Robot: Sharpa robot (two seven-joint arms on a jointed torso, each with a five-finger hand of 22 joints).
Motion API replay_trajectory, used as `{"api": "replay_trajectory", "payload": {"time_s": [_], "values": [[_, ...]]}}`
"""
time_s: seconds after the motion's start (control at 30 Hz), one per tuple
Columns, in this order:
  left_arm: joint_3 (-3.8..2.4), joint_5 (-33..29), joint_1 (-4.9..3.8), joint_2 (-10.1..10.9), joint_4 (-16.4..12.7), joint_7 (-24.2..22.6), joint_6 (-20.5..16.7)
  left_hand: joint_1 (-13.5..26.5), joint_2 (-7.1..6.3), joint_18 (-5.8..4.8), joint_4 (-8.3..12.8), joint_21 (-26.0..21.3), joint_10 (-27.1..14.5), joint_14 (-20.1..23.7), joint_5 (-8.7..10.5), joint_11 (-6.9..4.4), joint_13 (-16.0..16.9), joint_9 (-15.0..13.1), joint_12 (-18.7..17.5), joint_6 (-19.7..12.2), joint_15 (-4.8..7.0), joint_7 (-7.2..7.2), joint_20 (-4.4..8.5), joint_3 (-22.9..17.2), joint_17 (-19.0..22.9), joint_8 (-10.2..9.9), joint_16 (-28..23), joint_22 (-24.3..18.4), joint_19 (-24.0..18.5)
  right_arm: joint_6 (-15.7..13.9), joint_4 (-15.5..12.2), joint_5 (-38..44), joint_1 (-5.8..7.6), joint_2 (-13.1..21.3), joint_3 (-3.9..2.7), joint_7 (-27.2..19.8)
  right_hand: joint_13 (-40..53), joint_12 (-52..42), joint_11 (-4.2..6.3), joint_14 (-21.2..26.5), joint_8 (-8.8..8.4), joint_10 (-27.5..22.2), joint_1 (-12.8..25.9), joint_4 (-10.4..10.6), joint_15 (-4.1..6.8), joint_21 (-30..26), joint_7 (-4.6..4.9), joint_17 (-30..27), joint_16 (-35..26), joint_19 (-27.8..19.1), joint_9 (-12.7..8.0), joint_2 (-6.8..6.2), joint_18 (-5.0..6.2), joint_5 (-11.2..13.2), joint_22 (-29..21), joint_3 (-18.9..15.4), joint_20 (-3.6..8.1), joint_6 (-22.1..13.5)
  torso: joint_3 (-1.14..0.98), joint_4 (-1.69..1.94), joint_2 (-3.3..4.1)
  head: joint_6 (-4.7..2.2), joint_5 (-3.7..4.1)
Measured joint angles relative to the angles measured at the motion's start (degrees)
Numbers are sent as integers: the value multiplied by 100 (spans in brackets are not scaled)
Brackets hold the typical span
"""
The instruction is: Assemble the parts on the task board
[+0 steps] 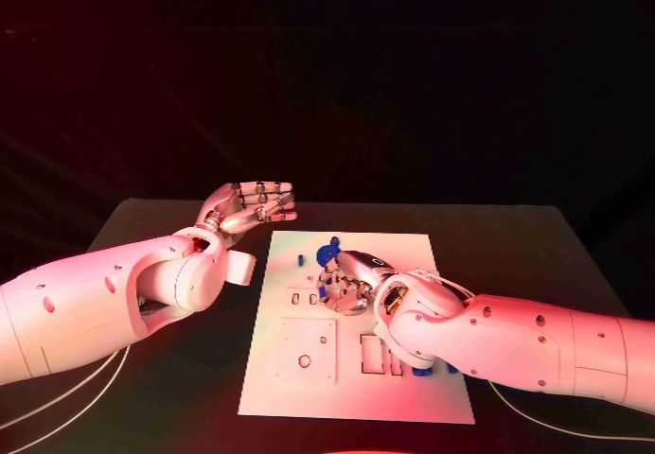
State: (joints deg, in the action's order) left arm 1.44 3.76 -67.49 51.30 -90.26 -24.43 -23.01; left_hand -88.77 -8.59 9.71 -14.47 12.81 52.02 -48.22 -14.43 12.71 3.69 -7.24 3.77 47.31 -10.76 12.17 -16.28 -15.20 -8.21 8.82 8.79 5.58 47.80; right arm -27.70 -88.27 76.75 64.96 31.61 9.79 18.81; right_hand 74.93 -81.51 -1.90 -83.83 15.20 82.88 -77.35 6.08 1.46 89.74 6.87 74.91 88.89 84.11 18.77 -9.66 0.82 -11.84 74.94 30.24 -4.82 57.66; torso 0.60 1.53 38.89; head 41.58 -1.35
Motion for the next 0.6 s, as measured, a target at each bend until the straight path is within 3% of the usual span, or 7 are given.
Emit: {"api": "replay_trajectory", "payload": {"time_s": [0.27,0.6], "values": [[0,22,0,-9,10,19,10,0,0,0,0,0,0,0,0,0,0,0,0,0,0,0,0,0,0,0,0,-6,0,-3,93,129,-107,-66,5,114,0,0,0,-20,32,0,47,0,20,0,-1,0,0,-21,0,-14,0,1,-1,0,21,0,-1,14,-3,54,-18],[1,32,0,-14,21,31,23,0,0,0,0,0,0,0,0,0,0,-1,0,0,0,0,0,0,1,0,0,-6,0,-45,221,262,-138,-143,-11,163,-1,0,0,-20,79,0,100,1,20,0,-4,-1,0,-21,2,-36,0,11,-1,-1,21,0,1,11,-7,95,-55]]}}
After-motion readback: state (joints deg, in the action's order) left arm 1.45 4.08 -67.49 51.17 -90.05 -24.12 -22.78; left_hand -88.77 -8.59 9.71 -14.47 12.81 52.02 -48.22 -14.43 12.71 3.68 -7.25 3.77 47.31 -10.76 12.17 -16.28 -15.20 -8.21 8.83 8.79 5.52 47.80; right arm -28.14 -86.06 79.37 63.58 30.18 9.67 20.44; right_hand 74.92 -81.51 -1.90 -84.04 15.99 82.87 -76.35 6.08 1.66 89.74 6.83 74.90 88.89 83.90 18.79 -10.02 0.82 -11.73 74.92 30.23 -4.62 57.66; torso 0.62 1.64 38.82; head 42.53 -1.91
